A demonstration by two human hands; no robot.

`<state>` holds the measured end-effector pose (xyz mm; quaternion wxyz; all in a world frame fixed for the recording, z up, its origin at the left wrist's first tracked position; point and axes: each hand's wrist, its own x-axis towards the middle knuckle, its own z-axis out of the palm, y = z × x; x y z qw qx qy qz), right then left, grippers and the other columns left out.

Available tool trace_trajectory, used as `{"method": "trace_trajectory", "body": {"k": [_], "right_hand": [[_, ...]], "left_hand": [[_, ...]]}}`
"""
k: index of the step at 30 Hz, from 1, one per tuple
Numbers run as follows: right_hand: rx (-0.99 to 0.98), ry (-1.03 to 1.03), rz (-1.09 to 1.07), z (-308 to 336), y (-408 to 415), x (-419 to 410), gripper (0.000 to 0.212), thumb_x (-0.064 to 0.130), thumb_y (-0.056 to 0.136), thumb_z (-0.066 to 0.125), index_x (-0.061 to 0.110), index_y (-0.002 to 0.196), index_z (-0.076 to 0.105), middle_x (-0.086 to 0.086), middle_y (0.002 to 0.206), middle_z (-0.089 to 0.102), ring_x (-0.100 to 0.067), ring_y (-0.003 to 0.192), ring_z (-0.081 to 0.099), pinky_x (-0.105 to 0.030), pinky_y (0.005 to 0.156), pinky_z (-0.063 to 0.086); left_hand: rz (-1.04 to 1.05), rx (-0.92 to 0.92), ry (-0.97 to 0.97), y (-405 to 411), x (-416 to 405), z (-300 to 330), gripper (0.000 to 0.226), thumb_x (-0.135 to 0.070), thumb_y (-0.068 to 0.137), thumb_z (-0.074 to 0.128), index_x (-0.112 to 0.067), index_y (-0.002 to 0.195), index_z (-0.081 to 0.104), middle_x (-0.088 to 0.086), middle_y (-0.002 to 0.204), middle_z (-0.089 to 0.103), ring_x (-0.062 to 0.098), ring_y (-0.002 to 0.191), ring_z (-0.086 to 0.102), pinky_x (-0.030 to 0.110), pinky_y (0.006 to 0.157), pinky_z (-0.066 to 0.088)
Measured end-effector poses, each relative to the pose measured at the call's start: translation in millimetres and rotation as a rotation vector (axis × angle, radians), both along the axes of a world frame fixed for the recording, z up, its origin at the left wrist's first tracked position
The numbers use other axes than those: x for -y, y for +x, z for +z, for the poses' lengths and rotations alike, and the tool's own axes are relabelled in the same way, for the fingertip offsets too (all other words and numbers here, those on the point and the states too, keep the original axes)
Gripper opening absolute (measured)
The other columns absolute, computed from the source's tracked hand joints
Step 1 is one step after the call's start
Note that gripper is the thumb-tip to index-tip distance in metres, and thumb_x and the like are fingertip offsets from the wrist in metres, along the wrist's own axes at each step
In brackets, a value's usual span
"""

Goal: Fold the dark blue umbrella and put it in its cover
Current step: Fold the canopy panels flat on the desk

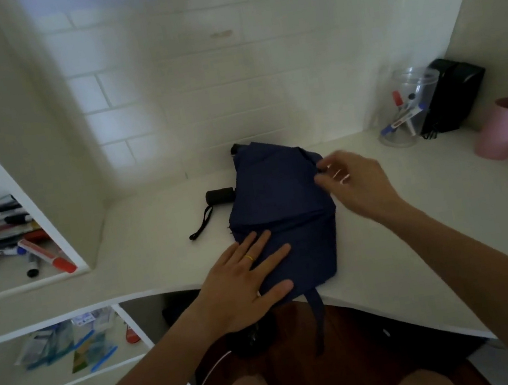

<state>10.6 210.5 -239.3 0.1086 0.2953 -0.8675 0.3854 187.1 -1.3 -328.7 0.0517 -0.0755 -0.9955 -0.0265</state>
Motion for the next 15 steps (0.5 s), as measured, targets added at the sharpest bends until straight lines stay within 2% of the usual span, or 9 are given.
{"method": "trace_trajectory", "body": {"k": [3,6,9,12,15], "right_hand": [[0.278,-0.029,-0.053,19.1,-27.8,24.6,0.047,0.042,0.083,0.075,0.024,0.124,0.059,0.0,0.097,0.069,-0.018,0.088,0.067,-0.035,0.079,0.057],[0.483,-0.081,-0.001,24.7,-44.7,41.6,0.06,0.038,0.078,0.082,0.025,0.131,0.056,-0.008,0.107,0.067,-0.024,0.096,0.067,-0.032,0.072,0.055],[0.515,-0.153,0.036,30.1,-46.5,45.9,0.055,0.021,0.075,0.087,0.02,0.124,0.063,-0.01,0.104,0.071,-0.022,0.092,0.068,-0.028,0.068,0.057],[0.497,-0.283,0.099,36.9,-35.4,39.4,0.041,0.005,0.076,0.083,0.015,0.114,0.072,-0.01,0.096,0.073,-0.017,0.082,0.068,-0.015,0.055,0.052],[0.438,-0.371,0.129,41.9,-19.9,28.2,0.037,0.0,0.078,0.08,0.017,0.11,0.076,-0.006,0.093,0.071,-0.012,0.076,0.066,-0.011,0.056,0.05]], "left_hand": [[0.004,0.001,0.003,0.7,-0.1,0.6,0.065,-0.076,0.096,0.009,-0.052,0.154,-0.008,-0.006,0.169,-0.008,0.015,0.155,-0.009,0.041,0.126,0.003],[0.006,0.011,0.008,-0.1,0.0,2.4,0.065,-0.076,0.096,0.011,-0.053,0.154,-0.007,-0.007,0.169,-0.009,0.015,0.155,-0.009,0.041,0.126,0.003],[-0.002,0.027,0.007,-0.2,-0.7,4.7,0.066,-0.076,0.096,0.012,-0.052,0.154,-0.007,-0.007,0.169,-0.01,0.014,0.155,-0.011,0.041,0.126,0.002],[0.004,0.023,0.002,1.4,-1.7,5.8,0.067,-0.075,0.096,0.013,-0.051,0.155,-0.004,-0.007,0.169,-0.01,0.015,0.155,-0.01,0.041,0.126,0.002],[0.005,0.009,0.008,1.3,-1.4,5.8,0.067,-0.075,0.097,0.016,-0.05,0.156,0.001,-0.006,0.169,-0.008,0.016,0.155,-0.007,0.041,0.126,0.004]]}}
